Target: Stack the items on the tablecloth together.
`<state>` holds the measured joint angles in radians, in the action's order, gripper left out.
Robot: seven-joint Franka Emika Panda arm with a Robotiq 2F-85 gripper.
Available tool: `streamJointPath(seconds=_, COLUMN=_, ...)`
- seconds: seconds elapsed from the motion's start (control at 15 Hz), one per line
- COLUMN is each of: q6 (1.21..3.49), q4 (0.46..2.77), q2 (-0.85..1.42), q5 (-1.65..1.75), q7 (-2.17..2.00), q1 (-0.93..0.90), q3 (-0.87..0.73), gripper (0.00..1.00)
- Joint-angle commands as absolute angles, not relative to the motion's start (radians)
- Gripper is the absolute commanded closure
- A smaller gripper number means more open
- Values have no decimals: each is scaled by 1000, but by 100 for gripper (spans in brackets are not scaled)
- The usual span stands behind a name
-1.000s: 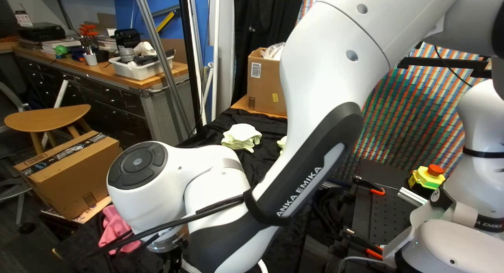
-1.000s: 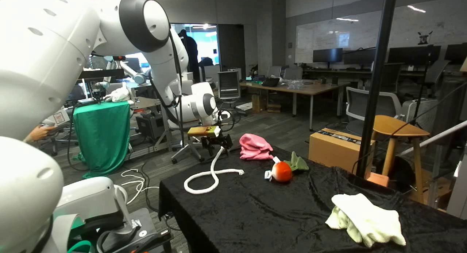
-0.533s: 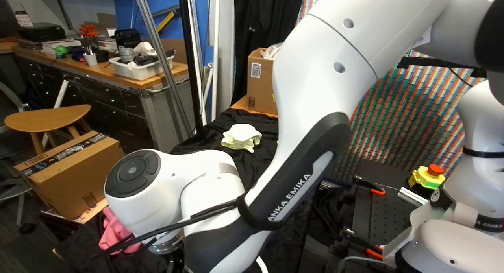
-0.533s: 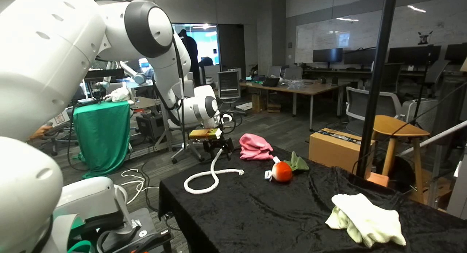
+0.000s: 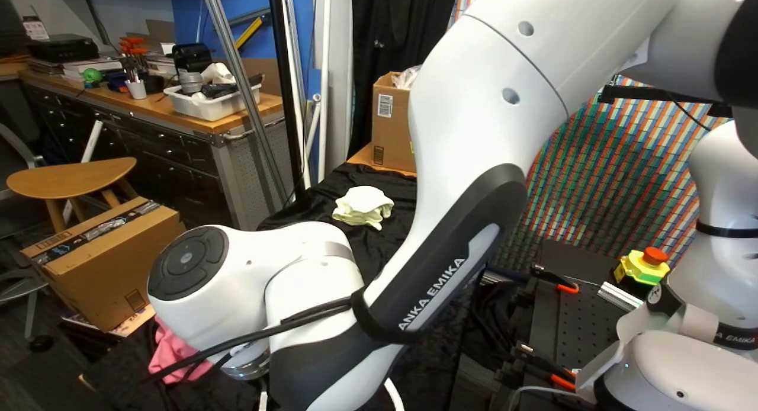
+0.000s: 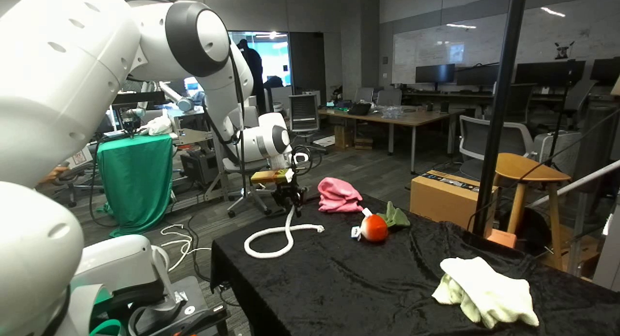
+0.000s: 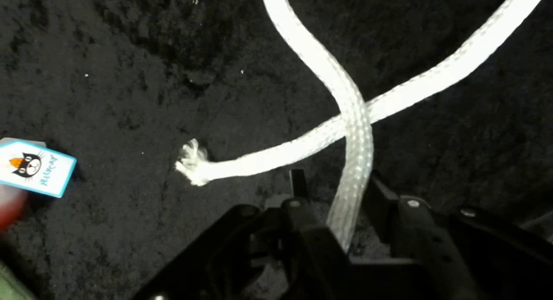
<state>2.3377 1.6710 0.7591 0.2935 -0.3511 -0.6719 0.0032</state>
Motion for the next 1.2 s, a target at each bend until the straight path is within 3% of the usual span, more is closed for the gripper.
streamJointPath(seconds=0.0, q6=2291, q4=1644, q2=758, q5=296, q7=-365, q1=-662, q3=16, gripper=88)
streamJointPath(seconds=0.2, q6=2279, q4=1655, q2=739, q5=319, q7=-403, q1=-677, q3=-7, gripper=94)
streamJointPath(seconds=0.27, q6=2278, q4=1662, q2=729, q5=330, q7=-418, q1=-681, q3=-17, gripper=89)
streamJointPath(seconds=1.13, q6=2327, q4=1826, q2=389, q5=639, q7=-904, q1=-597, q3=-201, gripper=91)
